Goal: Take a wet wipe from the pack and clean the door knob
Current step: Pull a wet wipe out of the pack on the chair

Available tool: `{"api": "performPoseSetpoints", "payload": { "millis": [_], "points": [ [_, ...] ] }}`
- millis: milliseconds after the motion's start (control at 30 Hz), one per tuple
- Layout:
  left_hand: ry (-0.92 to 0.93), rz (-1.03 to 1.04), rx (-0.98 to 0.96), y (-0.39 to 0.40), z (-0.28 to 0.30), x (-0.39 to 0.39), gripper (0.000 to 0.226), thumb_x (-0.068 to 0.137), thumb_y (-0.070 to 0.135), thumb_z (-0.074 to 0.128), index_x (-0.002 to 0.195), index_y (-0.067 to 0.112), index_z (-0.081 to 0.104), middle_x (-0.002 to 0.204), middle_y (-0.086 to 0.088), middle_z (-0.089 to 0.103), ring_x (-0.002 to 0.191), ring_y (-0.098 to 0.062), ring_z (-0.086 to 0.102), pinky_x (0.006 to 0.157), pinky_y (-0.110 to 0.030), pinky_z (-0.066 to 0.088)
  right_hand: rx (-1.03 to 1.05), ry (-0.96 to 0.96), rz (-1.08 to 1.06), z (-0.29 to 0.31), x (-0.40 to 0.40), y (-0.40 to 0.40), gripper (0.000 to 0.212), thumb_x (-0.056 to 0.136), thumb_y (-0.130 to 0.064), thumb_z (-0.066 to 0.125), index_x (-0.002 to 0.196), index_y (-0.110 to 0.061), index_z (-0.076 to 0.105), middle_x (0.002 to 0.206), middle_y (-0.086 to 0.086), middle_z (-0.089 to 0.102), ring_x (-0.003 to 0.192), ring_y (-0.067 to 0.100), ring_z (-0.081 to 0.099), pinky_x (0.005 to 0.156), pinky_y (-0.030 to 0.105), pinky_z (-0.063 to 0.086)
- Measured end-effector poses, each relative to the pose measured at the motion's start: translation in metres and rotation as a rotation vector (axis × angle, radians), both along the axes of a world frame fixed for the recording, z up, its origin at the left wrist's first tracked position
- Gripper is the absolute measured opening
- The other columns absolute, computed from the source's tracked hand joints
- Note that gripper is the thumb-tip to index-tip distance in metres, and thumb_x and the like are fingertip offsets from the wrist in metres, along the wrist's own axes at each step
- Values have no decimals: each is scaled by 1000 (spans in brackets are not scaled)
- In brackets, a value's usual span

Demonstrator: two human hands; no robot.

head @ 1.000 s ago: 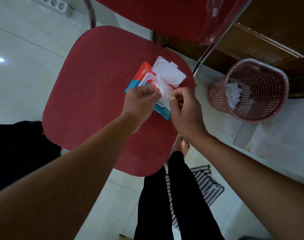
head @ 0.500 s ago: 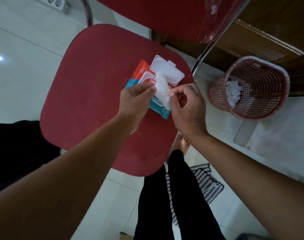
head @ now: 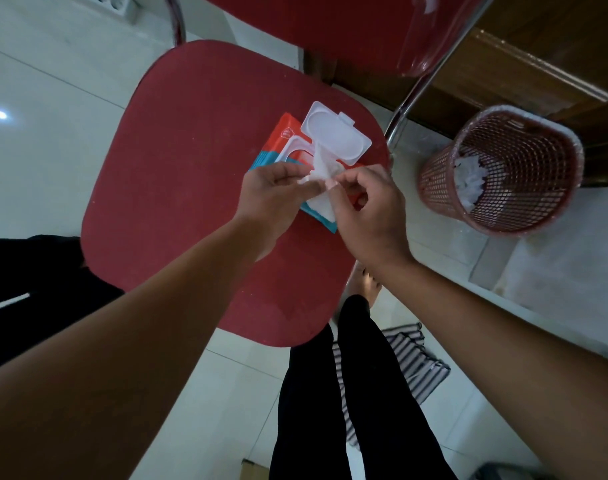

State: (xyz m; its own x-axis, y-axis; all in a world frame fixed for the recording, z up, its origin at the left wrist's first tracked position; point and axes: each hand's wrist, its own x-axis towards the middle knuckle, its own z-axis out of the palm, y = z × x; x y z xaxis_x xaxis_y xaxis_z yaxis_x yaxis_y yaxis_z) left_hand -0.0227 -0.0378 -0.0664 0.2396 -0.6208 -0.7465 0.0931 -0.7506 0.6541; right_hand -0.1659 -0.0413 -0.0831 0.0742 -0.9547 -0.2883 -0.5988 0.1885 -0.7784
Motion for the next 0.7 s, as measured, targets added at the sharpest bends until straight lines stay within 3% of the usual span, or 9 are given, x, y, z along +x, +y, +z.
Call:
{"api": "performPoseSetpoints", "payload": {
  "millis": [200, 300, 367, 500, 600, 700],
  "points": [
    [-31, -41, -12, 1, 2, 1, 16, 82, 15, 83, 90, 4, 74, 79, -2, 71, 66, -2, 68, 63, -14, 52, 202, -149, -63, 4, 8, -5, 8, 96, -24, 65, 91, -26, 72, 86, -15, 70, 87, 5, 70, 81, 32, 61],
    [-36, 5, 28, 2, 1, 3, 13, 83, 18, 82, 85, 8, 74, 82, 0, 73, 75, -5, 71, 65, -14, 54, 176, -93, -130, 1, 5, -6, 14, 96, -25, 64, 97, -19, 76, 90, -14, 70, 88, 5, 70, 79, 35, 62],
    [-91, 41, 63, 1, -3, 4, 12, 87, 21, 79, 79, 16, 72, 87, 1, 74, 81, -7, 72, 68, -17, 56, 111, -32, -196, 0, 1, -7, 15, 96, -24, 64, 97, -16, 77, 92, -11, 68, 86, 1, 66, 77, 31, 61],
    [-476, -126, 8, -1, -9, 1, 10, 89, 21, 66, 80, 18, 67, 74, 10, 63, 65, -4, 60, 48, -9, 41, -14, 0, -215, 7, -7, -5, 17, 95, -22, 64, 98, -12, 77, 94, -6, 66, 81, -6, 60, 66, 10, 51],
    [-698, -232, -18, -2, -12, -2, 8, 88, 22, 56, 91, 21, 64, 89, 5, 66, 82, -17, 63, 63, -27, 49, -71, -9, -237, 15, -11, -4, 13, 95, -18, 64, 95, -12, 75, 92, -4, 65, 79, -9, 60, 63, 6, 46],
    [-887, -450, -84, 0, -13, -3, 35, 94, 21, 59, 129, 25, 56, 124, -2, 58, 113, -22, 55, 91, -40, 52, -58, -61, -331, 18, -13, -4, 10, 97, -19, 60, 94, -14, 69, 90, 3, 69, 78, 2, 64, 61, 11, 48]
  ]
}}
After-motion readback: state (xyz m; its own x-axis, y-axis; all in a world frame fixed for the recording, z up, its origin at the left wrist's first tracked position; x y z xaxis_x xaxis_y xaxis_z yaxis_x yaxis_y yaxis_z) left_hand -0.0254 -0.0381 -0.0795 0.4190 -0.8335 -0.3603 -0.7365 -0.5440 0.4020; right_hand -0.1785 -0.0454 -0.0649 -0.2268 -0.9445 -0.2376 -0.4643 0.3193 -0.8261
